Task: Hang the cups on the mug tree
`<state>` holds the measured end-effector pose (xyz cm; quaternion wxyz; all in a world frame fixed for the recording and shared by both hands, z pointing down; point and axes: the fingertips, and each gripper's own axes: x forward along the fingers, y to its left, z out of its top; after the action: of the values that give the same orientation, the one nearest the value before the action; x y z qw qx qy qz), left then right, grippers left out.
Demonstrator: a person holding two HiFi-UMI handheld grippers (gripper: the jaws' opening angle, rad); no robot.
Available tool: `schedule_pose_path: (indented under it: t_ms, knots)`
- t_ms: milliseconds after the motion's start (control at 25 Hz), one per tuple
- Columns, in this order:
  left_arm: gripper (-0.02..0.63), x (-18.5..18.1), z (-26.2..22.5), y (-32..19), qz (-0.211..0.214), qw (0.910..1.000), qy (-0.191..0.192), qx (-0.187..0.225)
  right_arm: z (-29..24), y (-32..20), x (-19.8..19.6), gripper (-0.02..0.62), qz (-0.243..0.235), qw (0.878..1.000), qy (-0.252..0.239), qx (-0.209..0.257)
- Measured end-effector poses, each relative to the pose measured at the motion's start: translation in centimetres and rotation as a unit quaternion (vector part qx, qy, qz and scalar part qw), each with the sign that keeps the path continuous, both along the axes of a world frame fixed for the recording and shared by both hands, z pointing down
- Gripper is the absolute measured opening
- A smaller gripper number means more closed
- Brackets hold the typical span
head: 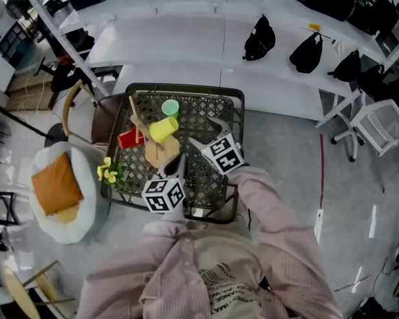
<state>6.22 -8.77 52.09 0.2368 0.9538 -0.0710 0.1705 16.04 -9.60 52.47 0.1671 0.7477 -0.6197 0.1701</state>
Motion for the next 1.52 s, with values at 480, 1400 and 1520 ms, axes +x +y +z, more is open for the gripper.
schedule_pose_path:
  t_ms: [480,1400,1520]
  knots:
    - [-0.002,3.5,3.6,-0.6,-0.172,0.9846,-0.022,-0.022,5.9,-4.8,4.1,0.318,-0.116,0.992,-0.051,-0.021]
    - [-0.002,3.0,7.7,-3.2,-0.364,0.9300,-0.044,-0.021,16.0,-14.7,5.9,0.318,-0.204,0.974,-0.085,-0.054]
    - [-0.002,3.1,8.1,-3.3,-0.373,0.9265,-0.045,-0.022,16.5,-15.9,5.9,0.318,-0.210,0.973,-0.081,-0.050]
